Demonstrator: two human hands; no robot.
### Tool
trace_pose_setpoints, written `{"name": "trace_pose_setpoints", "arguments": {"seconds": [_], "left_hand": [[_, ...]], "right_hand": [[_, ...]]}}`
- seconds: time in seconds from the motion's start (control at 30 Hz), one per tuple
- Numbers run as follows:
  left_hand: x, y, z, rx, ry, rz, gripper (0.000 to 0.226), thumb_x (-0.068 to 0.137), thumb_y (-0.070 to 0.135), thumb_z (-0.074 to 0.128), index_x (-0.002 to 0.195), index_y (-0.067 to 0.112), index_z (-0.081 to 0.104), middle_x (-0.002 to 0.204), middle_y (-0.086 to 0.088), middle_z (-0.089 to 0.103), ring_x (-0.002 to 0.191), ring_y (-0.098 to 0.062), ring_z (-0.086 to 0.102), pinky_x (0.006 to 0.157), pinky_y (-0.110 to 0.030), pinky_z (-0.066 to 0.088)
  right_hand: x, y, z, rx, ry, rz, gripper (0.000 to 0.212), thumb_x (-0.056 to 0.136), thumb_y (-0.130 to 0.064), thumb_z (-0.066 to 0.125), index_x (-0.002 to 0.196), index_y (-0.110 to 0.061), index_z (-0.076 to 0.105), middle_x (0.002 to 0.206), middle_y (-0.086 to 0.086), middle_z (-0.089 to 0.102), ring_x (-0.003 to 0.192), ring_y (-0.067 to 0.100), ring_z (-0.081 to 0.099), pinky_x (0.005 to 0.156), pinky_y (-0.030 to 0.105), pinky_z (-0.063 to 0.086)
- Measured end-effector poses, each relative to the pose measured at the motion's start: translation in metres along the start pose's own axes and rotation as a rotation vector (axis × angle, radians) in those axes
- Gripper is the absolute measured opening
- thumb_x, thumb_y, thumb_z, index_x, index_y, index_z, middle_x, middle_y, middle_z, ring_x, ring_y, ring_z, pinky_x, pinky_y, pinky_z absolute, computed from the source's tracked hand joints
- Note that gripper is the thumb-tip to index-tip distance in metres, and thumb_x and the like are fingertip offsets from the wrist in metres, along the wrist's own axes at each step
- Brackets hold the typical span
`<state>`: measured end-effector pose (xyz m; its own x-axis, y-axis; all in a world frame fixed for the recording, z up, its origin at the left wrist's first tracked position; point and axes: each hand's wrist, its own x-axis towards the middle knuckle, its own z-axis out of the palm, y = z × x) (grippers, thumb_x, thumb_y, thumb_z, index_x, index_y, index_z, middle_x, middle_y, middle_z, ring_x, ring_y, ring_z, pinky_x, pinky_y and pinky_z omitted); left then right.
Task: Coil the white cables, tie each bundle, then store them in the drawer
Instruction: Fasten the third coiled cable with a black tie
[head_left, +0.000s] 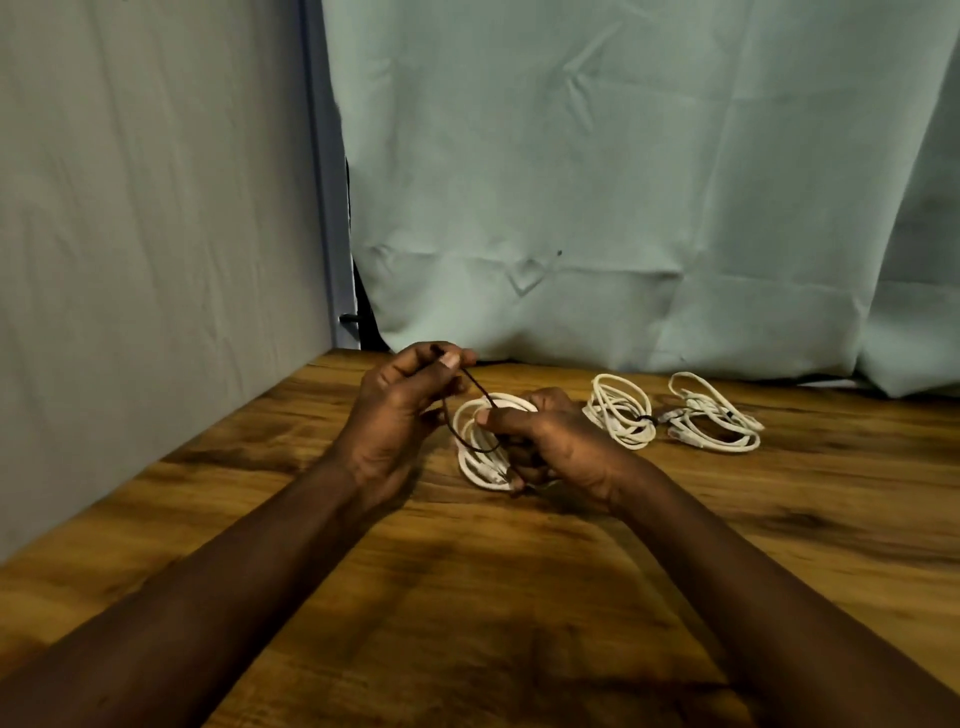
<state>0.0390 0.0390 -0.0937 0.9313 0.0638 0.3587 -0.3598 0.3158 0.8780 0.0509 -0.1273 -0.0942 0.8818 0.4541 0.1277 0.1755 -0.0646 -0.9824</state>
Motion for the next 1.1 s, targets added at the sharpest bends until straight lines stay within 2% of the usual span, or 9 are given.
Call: {"name": "trace_pose_setpoints", "arguments": {"seconds": [0.17,0.27,0.33,0.47,0.6,0.7,0.83,1.0,1.1], "left_hand": [[0.002,0.003,0.001,-0.234,-0.011,-0.056,0.012,0.098,0.009,0.055,0.092,0.015,0.064,0.079,-0.002,0.070,0.070,-0.013,0.066,0.064,-0.025,0.057],[0.008,0.008,-0.006,-0.181,0.049,-0.006,0.009,0.097,0.011,0.060,0.099,0.013,0.068,0.076,0.003,0.065,0.060,-0.006,0.056,0.062,-0.023,0.055],[0.006,0.014,-0.010,-0.117,-0.003,0.009,0.018,0.093,0.012,0.063,0.108,0.007,0.068,0.077,0.004,0.064,0.056,-0.004,0.051,0.054,-0.020,0.051],[-0.008,0.012,-0.005,0.169,-0.216,-0.148,0.029,0.077,0.012,0.071,0.102,-0.003,0.073,0.072,-0.005,0.066,0.054,-0.007,0.053,0.046,-0.018,0.046],[-0.012,-0.008,0.006,0.223,-0.126,-0.271,0.019,0.082,0.005,0.078,0.095,-0.007,0.071,0.064,-0.008,0.061,0.050,-0.012,0.051,0.046,-0.025,0.044],[-0.008,-0.013,0.003,0.215,-0.008,-0.271,0.013,0.087,0.005,0.075,0.093,-0.005,0.069,0.066,-0.011,0.057,0.050,-0.014,0.047,0.046,-0.026,0.041],[-0.009,-0.019,0.003,0.312,0.059,-0.242,0.016,0.086,0.010,0.079,0.077,0.003,0.068,0.064,-0.011,0.063,0.045,-0.014,0.045,0.046,-0.025,0.037],[-0.010,-0.022,0.009,0.268,0.173,-0.195,0.023,0.086,0.014,0.080,0.074,0.002,0.065,0.050,-0.004,0.056,0.035,-0.012,0.039,0.044,-0.019,0.030],[-0.011,-0.024,0.011,0.173,0.200,-0.224,0.018,0.085,0.010,0.079,0.082,-0.004,0.069,0.059,-0.009,0.065,0.037,-0.010,0.045,0.040,-0.017,0.032]], "right_hand": [[-0.004,-0.002,0.006,-0.049,0.025,-0.055,0.038,0.099,-0.020,0.065,0.062,-0.017,0.055,0.042,-0.005,0.042,0.032,0.009,0.035,0.039,0.021,0.032],[-0.005,-0.002,0.007,0.062,0.028,-0.040,0.056,0.101,-0.046,0.054,0.050,-0.021,0.054,0.039,-0.008,0.039,0.030,0.008,0.033,0.047,0.026,0.032],[0.000,0.001,0.006,0.175,0.106,0.009,0.060,0.102,-0.060,0.039,0.061,-0.017,0.048,0.039,-0.009,0.038,0.029,0.009,0.030,0.047,0.024,0.031],[0.012,0.015,0.008,0.267,0.376,0.018,0.049,0.106,-0.049,0.037,0.077,-0.013,0.053,0.043,-0.005,0.049,0.032,0.010,0.042,0.040,0.018,0.033],[0.012,0.021,0.011,0.213,0.533,-0.030,0.030,0.098,-0.045,0.051,0.092,-0.017,0.059,0.070,0.008,0.060,0.058,0.022,0.057,0.056,0.031,0.044],[0.008,0.016,0.012,0.202,0.540,-0.136,0.028,0.103,-0.024,0.048,0.077,-0.016,0.054,0.076,0.017,0.051,0.059,0.026,0.043,0.053,0.032,0.035],[0.009,0.016,0.015,0.242,0.523,-0.162,0.036,0.102,-0.021,0.049,0.069,-0.027,0.062,0.081,0.017,0.054,0.067,0.030,0.046,0.056,0.038,0.038],[0.007,0.015,0.019,0.280,0.452,-0.178,0.021,0.103,-0.017,0.047,0.084,-0.017,0.057,0.057,0.003,0.052,0.043,0.011,0.045,0.041,0.020,0.035],[0.008,0.018,0.020,0.308,0.404,-0.181,0.021,0.104,-0.018,0.044,0.086,-0.017,0.054,0.052,-0.006,0.052,0.039,0.005,0.048,0.039,0.019,0.039]]}}
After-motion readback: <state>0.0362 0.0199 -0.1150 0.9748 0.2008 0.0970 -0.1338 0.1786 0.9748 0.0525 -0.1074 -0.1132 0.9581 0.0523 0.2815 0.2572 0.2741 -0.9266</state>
